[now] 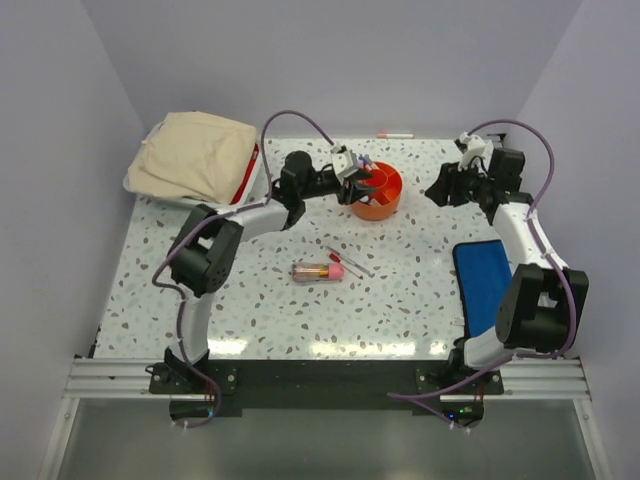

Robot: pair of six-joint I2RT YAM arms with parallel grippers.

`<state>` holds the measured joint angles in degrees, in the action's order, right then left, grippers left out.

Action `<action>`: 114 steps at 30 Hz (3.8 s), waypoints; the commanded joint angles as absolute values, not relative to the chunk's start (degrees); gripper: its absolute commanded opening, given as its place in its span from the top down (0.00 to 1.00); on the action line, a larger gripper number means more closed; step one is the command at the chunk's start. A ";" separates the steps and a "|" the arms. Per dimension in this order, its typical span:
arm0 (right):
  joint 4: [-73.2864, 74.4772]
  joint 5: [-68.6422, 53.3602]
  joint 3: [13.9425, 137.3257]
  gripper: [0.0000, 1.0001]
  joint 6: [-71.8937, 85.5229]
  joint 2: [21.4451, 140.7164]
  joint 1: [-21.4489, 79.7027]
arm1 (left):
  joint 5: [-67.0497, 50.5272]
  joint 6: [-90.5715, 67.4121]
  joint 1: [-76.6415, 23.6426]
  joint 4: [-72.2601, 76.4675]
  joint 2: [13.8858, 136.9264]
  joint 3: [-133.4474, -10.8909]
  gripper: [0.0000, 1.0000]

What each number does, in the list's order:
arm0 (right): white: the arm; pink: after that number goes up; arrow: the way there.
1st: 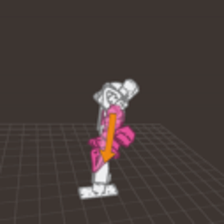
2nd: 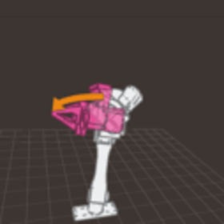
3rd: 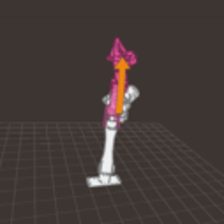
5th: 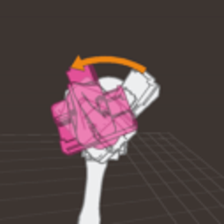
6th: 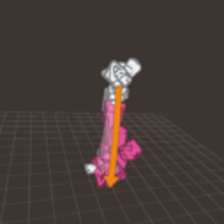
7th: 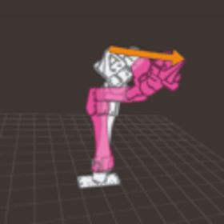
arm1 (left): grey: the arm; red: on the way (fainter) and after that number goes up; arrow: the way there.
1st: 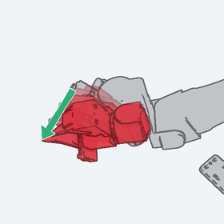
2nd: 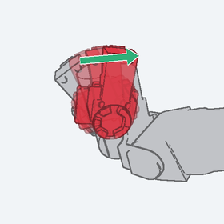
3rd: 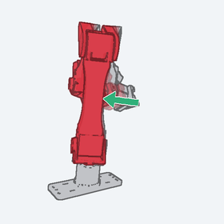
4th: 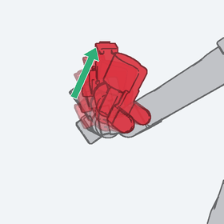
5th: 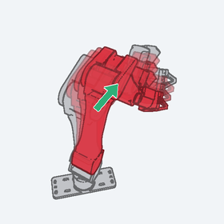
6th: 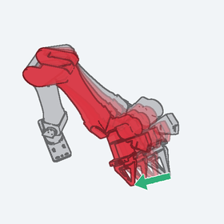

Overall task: Sort the stationery into containers
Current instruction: Place the stationery in the drawer, then pick up the pen from the center of the board, then place the pen in the storage box.

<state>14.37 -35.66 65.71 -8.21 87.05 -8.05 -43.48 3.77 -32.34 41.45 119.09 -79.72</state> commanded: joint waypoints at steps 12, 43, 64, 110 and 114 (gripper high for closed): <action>14.68 -26.64 60.38 0.58 -11.07 86.92 22.30 | -9.23 14.86 -27.42 11.52 70.79 -48.18 0.30; 18.54 -11.51 71.80 0.64 -15.47 109.59 33.66 | -10.90 6.86 -16.96 5.27 54.23 -38.06 0.30; 24.26 -17.31 76.73 1.00 -15.65 109.26 34.01 | -12.13 7.91 -16.26 5.80 55.72 -38.67 0.30; -34.72 -15.73 75.58 1.00 2.72 109.33 8.00 | -13.89 12.83 -16.26 3.87 88.24 -66.44 0.00; -34.28 -15.82 76.11 1.00 2.90 110.74 8.00 | -13.36 13.18 -16.26 3.95 90.61 -68.20 0.00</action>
